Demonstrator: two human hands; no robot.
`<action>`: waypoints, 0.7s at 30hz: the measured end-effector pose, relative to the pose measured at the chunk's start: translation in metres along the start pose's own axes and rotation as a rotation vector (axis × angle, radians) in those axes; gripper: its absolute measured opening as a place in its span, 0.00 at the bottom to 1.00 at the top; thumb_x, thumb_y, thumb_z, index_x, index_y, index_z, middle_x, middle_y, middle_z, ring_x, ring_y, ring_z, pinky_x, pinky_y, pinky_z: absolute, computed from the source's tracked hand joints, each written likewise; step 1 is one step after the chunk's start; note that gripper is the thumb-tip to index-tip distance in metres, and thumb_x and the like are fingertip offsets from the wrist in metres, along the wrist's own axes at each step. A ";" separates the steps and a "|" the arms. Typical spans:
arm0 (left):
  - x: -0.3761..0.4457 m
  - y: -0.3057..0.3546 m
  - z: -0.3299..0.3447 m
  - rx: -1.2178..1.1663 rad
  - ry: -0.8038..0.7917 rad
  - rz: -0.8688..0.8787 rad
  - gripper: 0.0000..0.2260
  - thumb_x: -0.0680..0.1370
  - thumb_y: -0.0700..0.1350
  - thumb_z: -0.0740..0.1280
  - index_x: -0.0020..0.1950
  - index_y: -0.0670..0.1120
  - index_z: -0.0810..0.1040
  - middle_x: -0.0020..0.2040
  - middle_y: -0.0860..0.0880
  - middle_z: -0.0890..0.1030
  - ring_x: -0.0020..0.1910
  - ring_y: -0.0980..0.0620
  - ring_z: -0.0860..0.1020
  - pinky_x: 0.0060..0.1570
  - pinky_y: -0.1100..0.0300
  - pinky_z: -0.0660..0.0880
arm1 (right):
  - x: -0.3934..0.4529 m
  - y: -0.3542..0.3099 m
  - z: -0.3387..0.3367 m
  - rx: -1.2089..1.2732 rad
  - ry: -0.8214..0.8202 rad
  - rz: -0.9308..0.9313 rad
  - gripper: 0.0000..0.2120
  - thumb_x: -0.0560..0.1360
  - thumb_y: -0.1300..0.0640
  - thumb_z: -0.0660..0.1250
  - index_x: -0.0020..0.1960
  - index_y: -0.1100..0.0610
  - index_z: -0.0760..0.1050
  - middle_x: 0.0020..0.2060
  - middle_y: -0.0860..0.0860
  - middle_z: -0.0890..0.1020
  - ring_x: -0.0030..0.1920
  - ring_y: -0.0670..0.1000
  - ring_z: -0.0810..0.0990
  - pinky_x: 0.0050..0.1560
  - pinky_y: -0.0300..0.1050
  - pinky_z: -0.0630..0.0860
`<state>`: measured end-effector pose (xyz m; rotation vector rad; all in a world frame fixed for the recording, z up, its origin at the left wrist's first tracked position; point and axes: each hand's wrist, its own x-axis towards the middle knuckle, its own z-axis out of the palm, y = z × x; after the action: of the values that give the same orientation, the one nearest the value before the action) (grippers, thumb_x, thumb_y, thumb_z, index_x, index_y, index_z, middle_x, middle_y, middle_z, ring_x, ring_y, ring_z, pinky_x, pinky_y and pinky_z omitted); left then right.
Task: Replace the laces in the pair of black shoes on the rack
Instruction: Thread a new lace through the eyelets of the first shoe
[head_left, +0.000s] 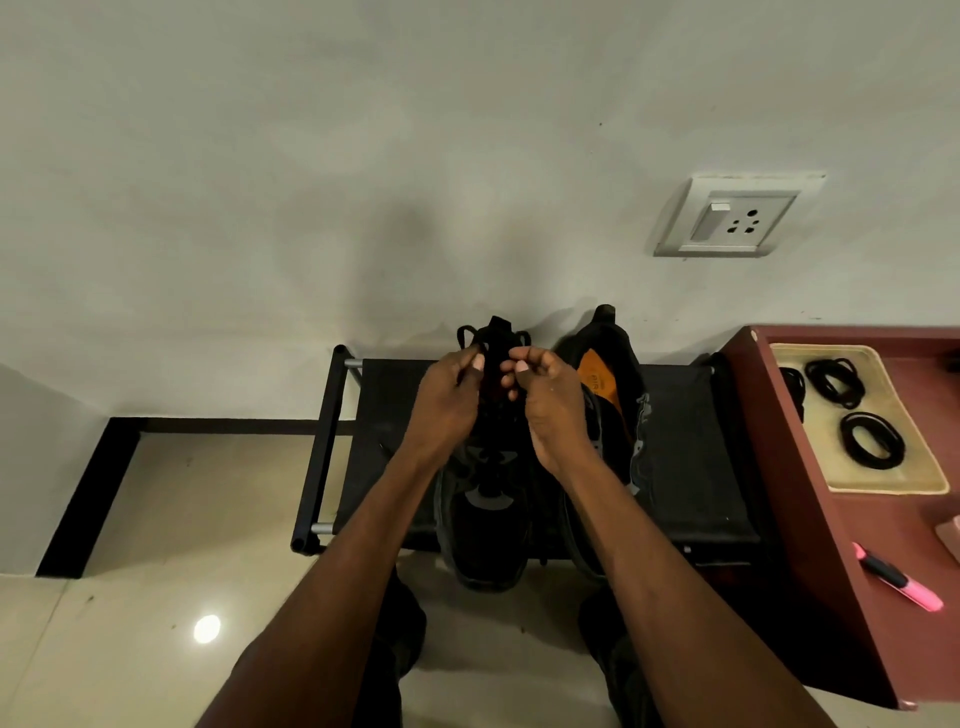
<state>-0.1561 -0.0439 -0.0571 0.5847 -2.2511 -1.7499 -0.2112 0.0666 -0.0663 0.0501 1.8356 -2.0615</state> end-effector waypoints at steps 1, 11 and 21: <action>-0.001 0.000 0.001 0.038 -0.048 0.005 0.09 0.85 0.40 0.58 0.55 0.49 0.77 0.43 0.48 0.79 0.38 0.61 0.75 0.42 0.62 0.74 | -0.001 0.000 0.000 -0.007 -0.014 0.013 0.09 0.82 0.69 0.58 0.56 0.62 0.76 0.44 0.54 0.82 0.40 0.46 0.79 0.40 0.38 0.75; -0.004 -0.002 -0.003 -0.216 0.119 -0.068 0.05 0.82 0.42 0.66 0.53 0.40 0.75 0.38 0.44 0.83 0.30 0.51 0.78 0.29 0.63 0.71 | -0.001 0.000 -0.002 0.150 0.051 0.029 0.03 0.80 0.70 0.63 0.52 0.64 0.73 0.41 0.59 0.83 0.37 0.51 0.83 0.41 0.42 0.80; -0.013 0.009 -0.007 -0.747 -0.241 -0.209 0.09 0.73 0.38 0.70 0.50 0.43 0.86 0.43 0.44 0.84 0.40 0.51 0.80 0.41 0.62 0.74 | -0.009 -0.011 -0.001 0.441 -0.048 0.214 0.09 0.78 0.74 0.61 0.52 0.67 0.78 0.31 0.59 0.78 0.27 0.52 0.76 0.29 0.48 0.79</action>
<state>-0.1434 -0.0426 -0.0460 0.4617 -1.4884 -2.6634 -0.2068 0.0710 -0.0539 0.2967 1.2557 -2.2448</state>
